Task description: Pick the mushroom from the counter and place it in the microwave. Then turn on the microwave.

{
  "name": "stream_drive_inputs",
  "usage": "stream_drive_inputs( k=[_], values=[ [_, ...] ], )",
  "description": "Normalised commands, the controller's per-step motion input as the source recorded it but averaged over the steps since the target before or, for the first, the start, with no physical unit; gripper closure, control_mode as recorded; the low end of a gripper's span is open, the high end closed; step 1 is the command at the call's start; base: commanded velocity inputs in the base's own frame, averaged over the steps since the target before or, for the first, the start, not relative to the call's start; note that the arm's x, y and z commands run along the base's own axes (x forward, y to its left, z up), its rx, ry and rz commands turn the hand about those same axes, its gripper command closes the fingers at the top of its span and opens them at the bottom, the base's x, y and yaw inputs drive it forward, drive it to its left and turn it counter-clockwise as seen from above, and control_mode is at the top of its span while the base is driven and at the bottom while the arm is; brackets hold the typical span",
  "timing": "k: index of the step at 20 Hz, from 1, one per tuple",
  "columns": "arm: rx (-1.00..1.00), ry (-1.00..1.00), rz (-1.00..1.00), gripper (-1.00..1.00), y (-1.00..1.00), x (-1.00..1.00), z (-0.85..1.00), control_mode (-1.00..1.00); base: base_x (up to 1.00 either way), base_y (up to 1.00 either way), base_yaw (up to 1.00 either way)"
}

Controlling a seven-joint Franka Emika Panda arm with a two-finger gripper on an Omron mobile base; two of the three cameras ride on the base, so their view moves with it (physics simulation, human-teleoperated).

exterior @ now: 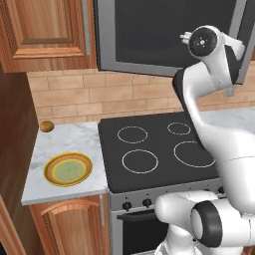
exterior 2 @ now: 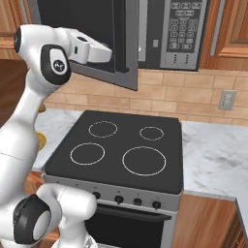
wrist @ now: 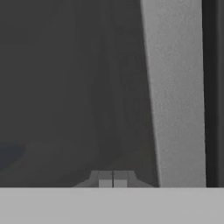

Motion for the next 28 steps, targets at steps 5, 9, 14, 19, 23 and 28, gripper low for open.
stream_drive_inputs(
  k=[5,9,14,19,23,28],
  values=[
    [0.13,0.00,0.17,1.00,-0.19,0.48,0.00,-1.00,0.00,0.00,0.00],
    [0.12,0.00,0.16,1.00,-0.17,0.48,0.00,-1.00,0.00,0.00,0.00],
    [0.11,0.00,0.15,1.00,-0.17,0.59,0.00,-1.00,0.00,0.00,0.00],
    [0.10,0.00,0.15,1.00,-0.15,0.52,0.00,-1.00,0.00,0.00,0.00],
    [0.10,0.00,0.14,1.00,-0.14,0.56,0.00,-1.00,0.00,0.00,0.00],
    [0.09,0.00,0.14,1.00,-0.14,0.51,0.00,-1.00,0.00,0.00,0.00]
  ],
)
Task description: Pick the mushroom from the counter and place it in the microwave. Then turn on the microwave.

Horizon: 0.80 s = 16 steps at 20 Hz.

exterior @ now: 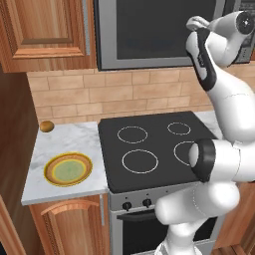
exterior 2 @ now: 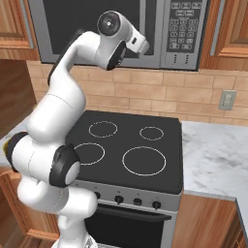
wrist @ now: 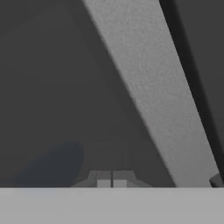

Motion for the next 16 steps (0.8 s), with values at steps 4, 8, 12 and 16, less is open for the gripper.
stream_drive_inputs(
  k=[4,8,12,16],
  values=[
    [0.07,0.00,0.12,1.00,-0.14,0.48,0.00,-1.00,0.00,0.00,0.00],
    [0.03,0.00,0.09,1.00,-0.12,0.01,0.00,-1.00,0.00,0.00,0.00],
    [0.00,0.00,0.04,1.00,-0.16,-0.46,0.03,-1.00,0.00,0.00,0.00],
    [0.00,0.00,0.03,1.00,-0.27,-0.89,0.08,-1.00,0.00,0.00,0.00]
  ],
)
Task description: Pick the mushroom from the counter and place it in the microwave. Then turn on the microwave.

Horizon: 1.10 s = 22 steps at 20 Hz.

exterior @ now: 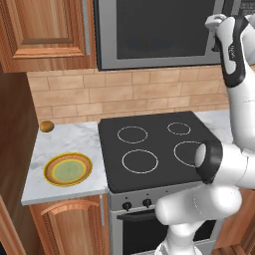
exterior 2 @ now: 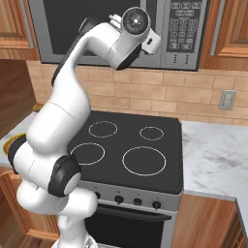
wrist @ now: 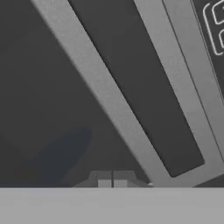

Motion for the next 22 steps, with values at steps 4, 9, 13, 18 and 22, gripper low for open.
stream_drive_inputs(
  k=[4,9,13,18,22],
  values=[
    [0.05,0.00,0.02,1.00,-0.49,-0.83,0.01,-1.00,0.00,0.00,0.00],
    [0.20,0.05,0.00,1.00,-0.69,-0.07,-0.04,-1.00,0.00,0.00,0.00],
    [0.31,0.00,0.03,1.00,-0.71,0.04,-0.13,-1.00,0.00,0.00,0.00],
    [0.28,0.00,0.04,1.00,-0.56,0.01,-0.09,-1.00,0.00,0.00,0.00],
    [0.23,0.00,0.03,1.00,-0.27,0.03,-0.05,-1.00,0.00,0.00,0.00]
  ],
)
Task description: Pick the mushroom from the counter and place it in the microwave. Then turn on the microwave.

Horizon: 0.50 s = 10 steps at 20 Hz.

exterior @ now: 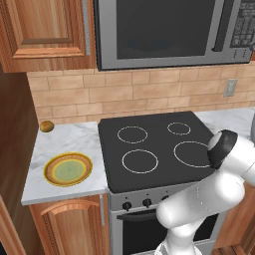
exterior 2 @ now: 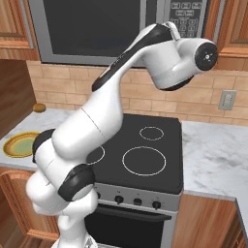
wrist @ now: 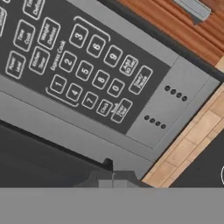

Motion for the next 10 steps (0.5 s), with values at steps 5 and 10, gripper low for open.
stream_drive_inputs(
  k=[5,10],
  values=[
    [0.17,-0.01,0.02,1.00,-0.05,0.09,-0.10,-1.00,0.00,0.00,0.00],
    [0.15,-0.02,0.01,1.00,0.00,0.12,-0.17,-1.00,0.00,0.00,0.00]
  ],
)
